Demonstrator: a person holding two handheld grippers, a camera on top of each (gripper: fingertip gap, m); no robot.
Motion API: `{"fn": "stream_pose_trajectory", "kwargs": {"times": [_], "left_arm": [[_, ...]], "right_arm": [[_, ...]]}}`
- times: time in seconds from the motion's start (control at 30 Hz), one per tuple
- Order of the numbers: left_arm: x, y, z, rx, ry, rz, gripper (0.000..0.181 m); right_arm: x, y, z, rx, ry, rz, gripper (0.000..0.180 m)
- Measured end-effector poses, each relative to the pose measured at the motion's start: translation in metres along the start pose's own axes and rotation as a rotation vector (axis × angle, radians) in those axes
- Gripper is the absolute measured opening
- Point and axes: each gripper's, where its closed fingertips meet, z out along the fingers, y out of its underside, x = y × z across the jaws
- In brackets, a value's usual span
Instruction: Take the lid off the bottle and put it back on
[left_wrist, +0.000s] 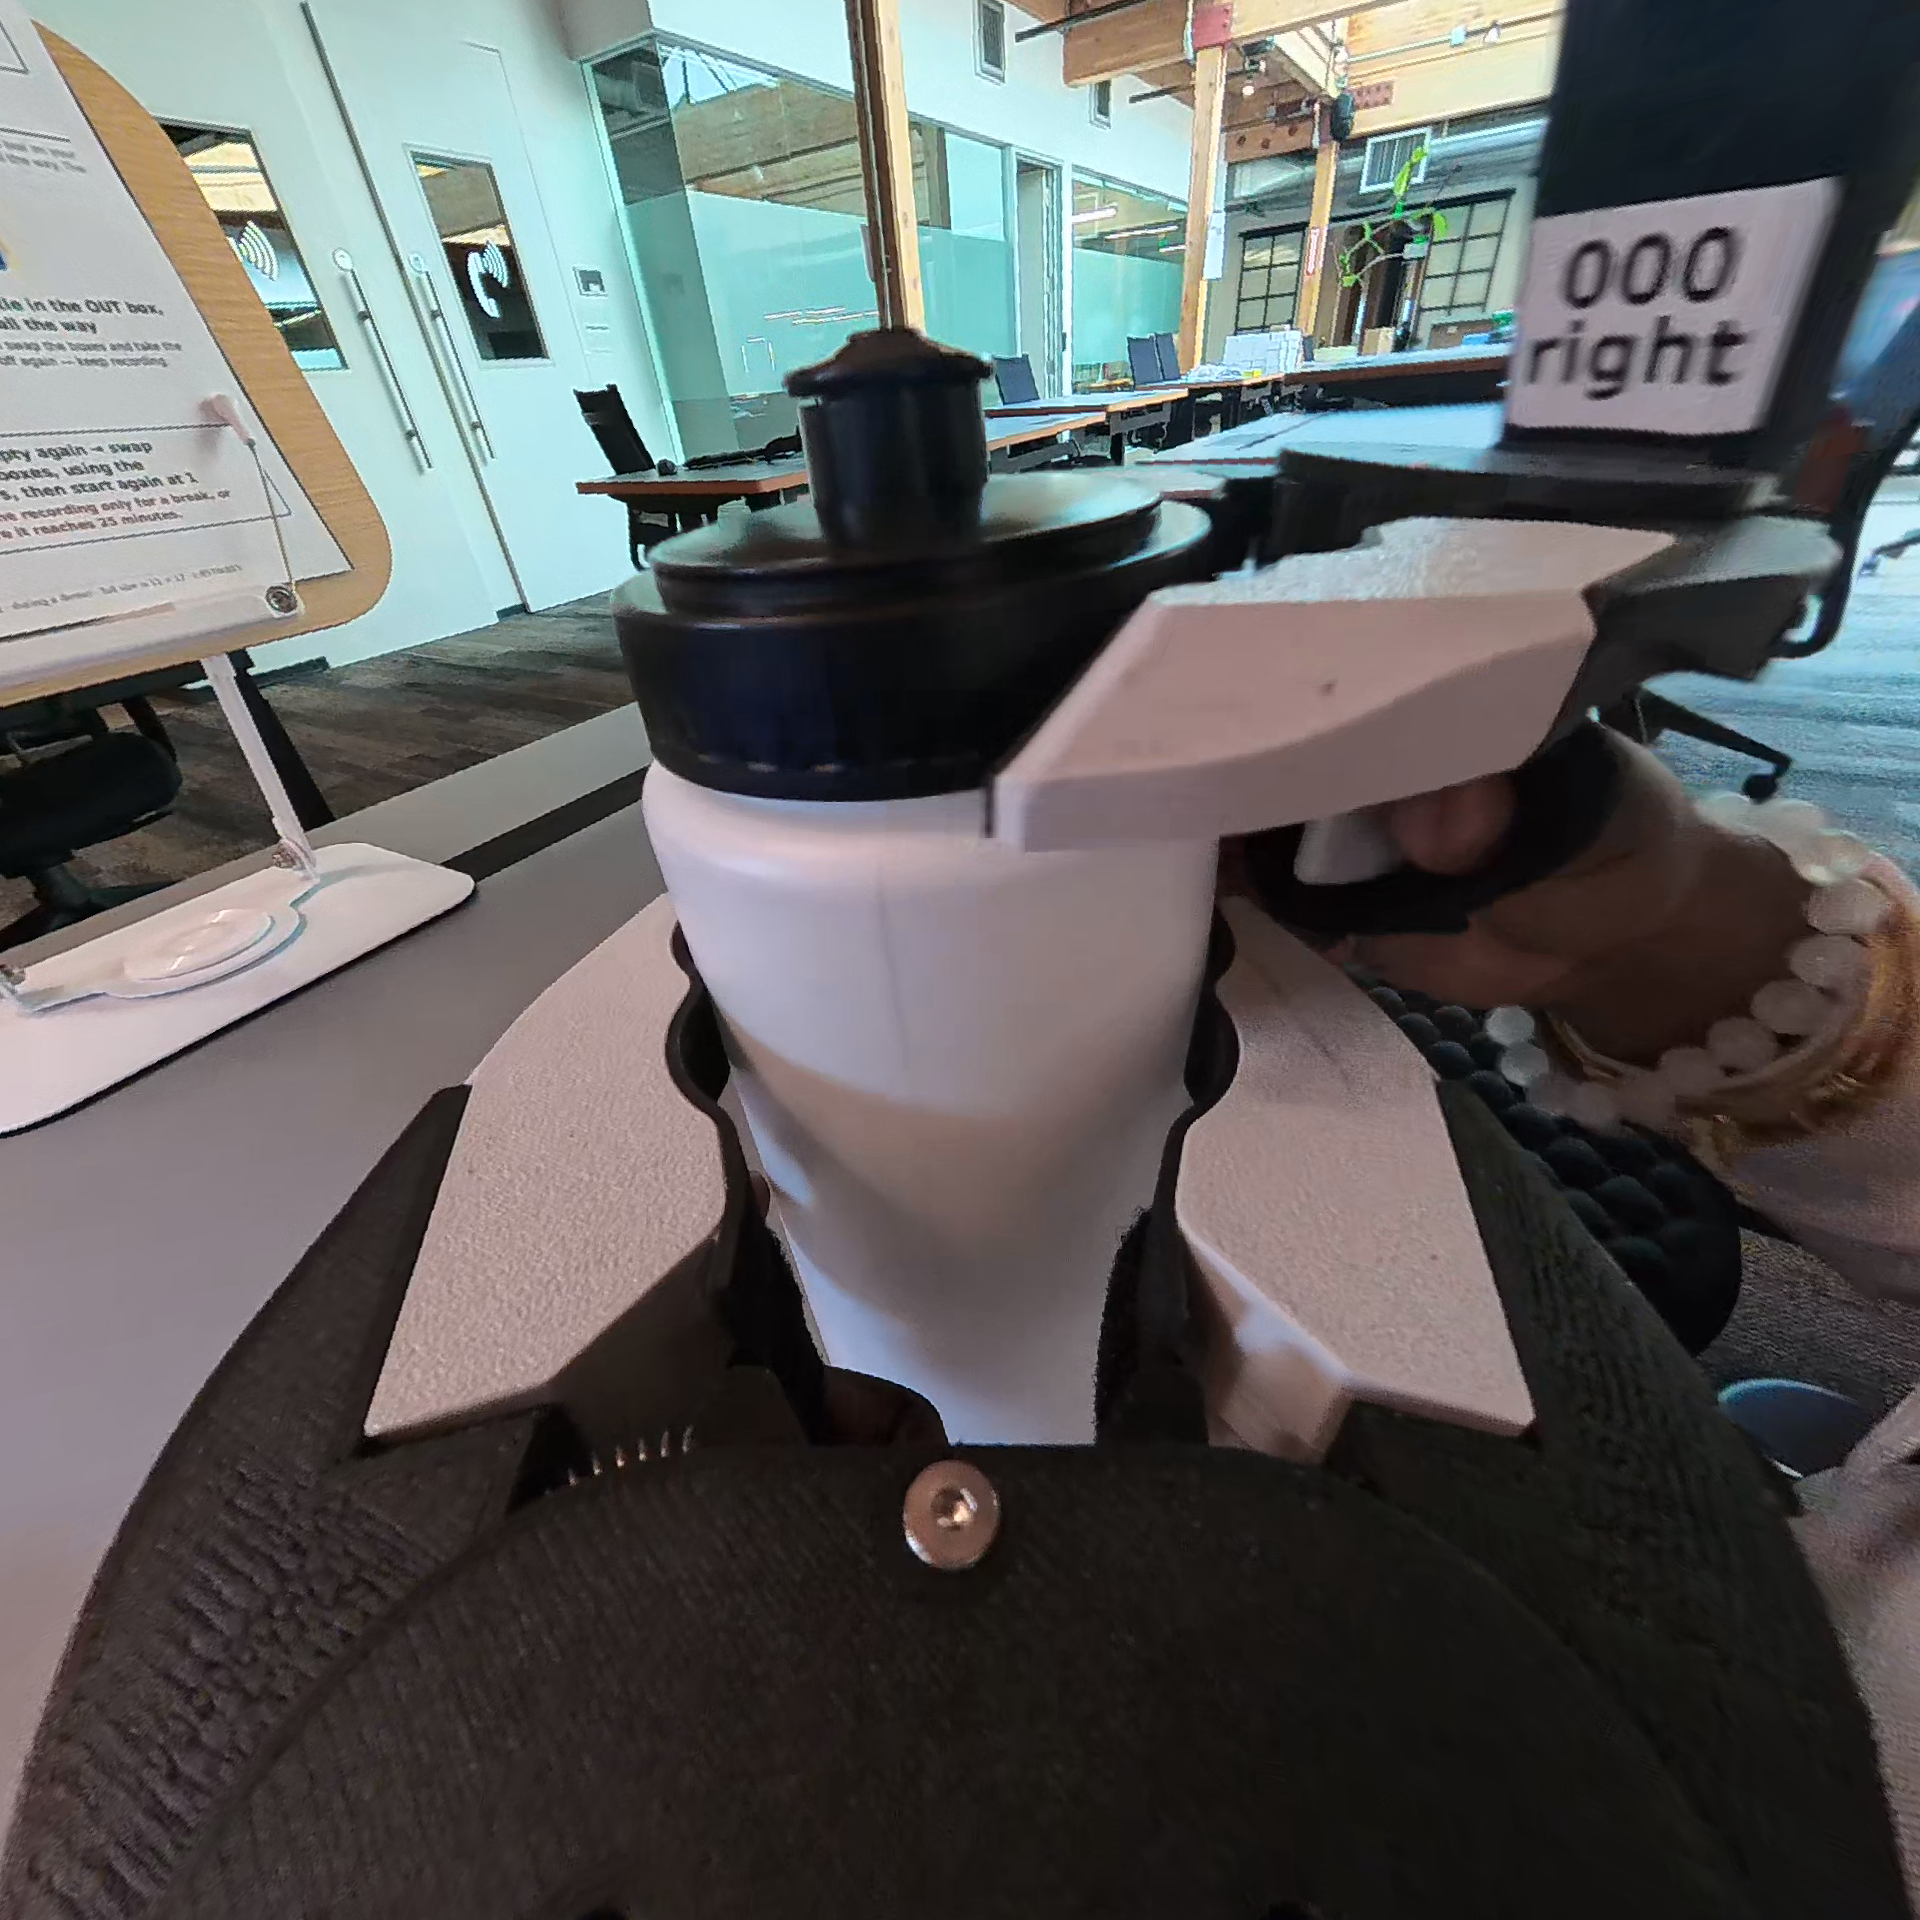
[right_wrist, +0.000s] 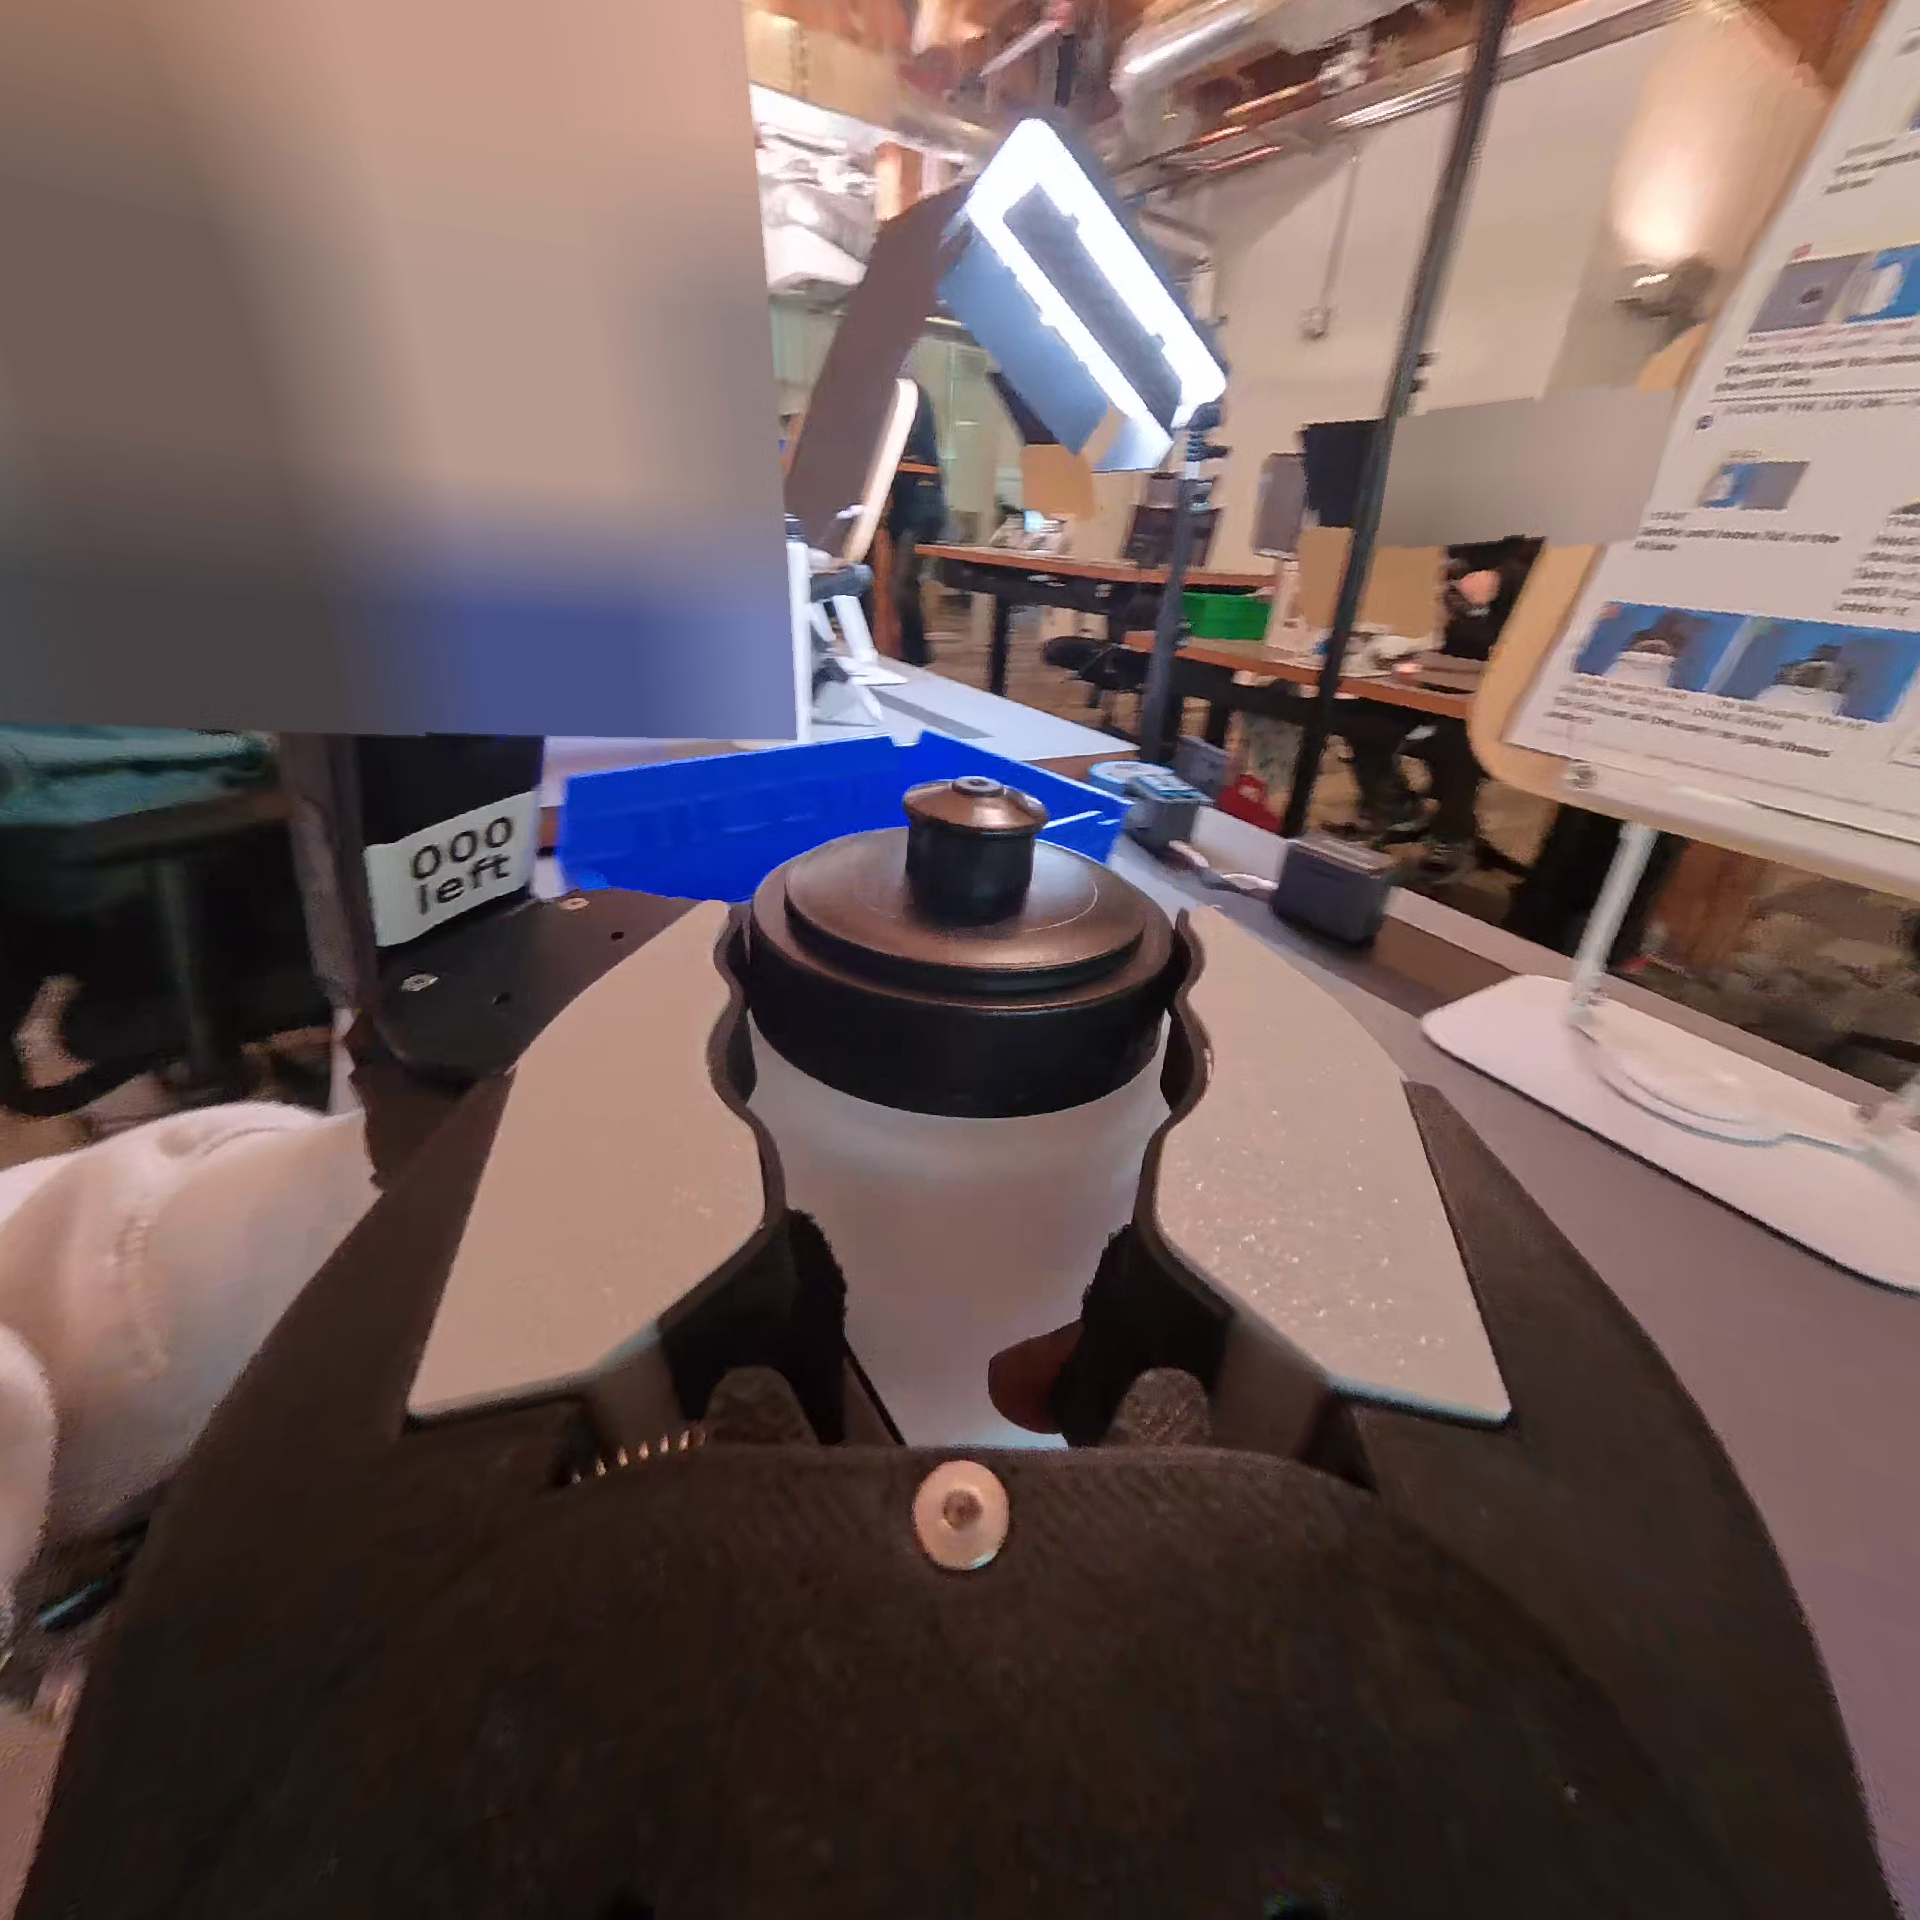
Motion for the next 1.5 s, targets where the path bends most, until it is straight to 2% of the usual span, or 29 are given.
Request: {"fn": "stream_pose_trajectory", "kwargs": {"times": [0.2, 0.3, 0.37, 0.43, 0.5, 0.6, 0.7, 0.77, 0.83, 0.9, 1.07, 1.17, 1.23, 1.3, 1.33, 1.43, 1.5], "left_arm": [[0.005, 0.000, 0.000, 0.000, 0.022, 0.013, 0.089], [0.003, 0.000, 0.000, 0.004, 0.018, -0.005, 0.089], [0.002, 0.000, 0.001, 0.006, 0.018, -0.007, 0.089], [0.003, 0.000, 0.001, 0.007, 0.011, 0.000, 0.089], [0.002, 0.000, 0.001, 0.008, 0.003, 0.000, 0.089], [0.002, -0.001, 0.002, 0.012, -0.010, 0.001, 0.089], [0.002, -0.001, 0.002, 0.012, -0.019, 0.004, 0.089], [0.001, 0.000, 0.002, 0.009, -0.025, 0.003, 0.089], [0.000, 0.000, 0.002, 0.006, -0.022, -0.006, 0.089], [0.001, 0.000, 0.001, 0.005, -0.004, -0.004, 0.089], [0.007, 0.000, 0.001, 0.006, 0.019, 0.005, 0.089], [0.004, -0.001, 0.002, 0.012, 0.017, -0.016, 0.089], [0.004, -0.001, 0.002, 0.014, 0.016, -0.010, 0.089], [0.005, -0.001, 0.002, 0.016, 0.008, 0.001, 0.089], [0.005, -0.001, 0.002, 0.017, 0.005, 0.001, 0.089], [0.004, -0.001, 0.002, 0.024, -0.003, -0.002, 0.089], [0.004, -0.001, 0.003, 0.025, -0.008, -0.001, 0.089]], "right_arm": [[-0.013, -0.001, -0.007, 0.000, -0.487, 0.069, 0.077], [-0.013, 0.000, -0.006, -0.022, -0.584, 0.121, 0.077], [-0.011, 0.000, -0.005, -0.021, -0.531, 0.145, 0.078], [-0.005, -0.009, -0.005, 0.043, -0.397, 0.170, 0.101], [0.002, -0.014, -0.008, 0.091, -0.214, 0.156, 0.111], [0.008, -0.010, -0.012, 0.074, 0.082, 0.119, 0.104], [0.002, -0.002, -0.007, 0.003, 0.211, 0.002, 0.098], [0.007, -0.002, -0.006, -0.014, 0.258, -0.038, 0.076], [0.006, -0.002, -0.004, -0.025, 0.189, -0.014, 0.076], [0.003, -0.002, -0.003, -0.022, 0.052, 0.020, 0.075], [-0.010, -0.005, -0.012, 0.022, -0.453, 0.120, 0.075], [-0.008, -0.007, -0.009, 0.036, -0.546, 0.206, 0.075], [-0.006, -0.010, -0.009, 0.071, -0.507, 0.236, 0.076], [0.002, -0.015, -0.011, 0.137, -0.368, 0.250, 0.100], [0.005, -0.017, -0.014, 0.161, -0.292, 0.247, 0.104], [0.005, -0.025, -0.024, 0.217, -0.072, 0.196, 0.102], [0.002, -0.024, -0.025, 0.199, 0.069, 0.093, 0.097]]}}
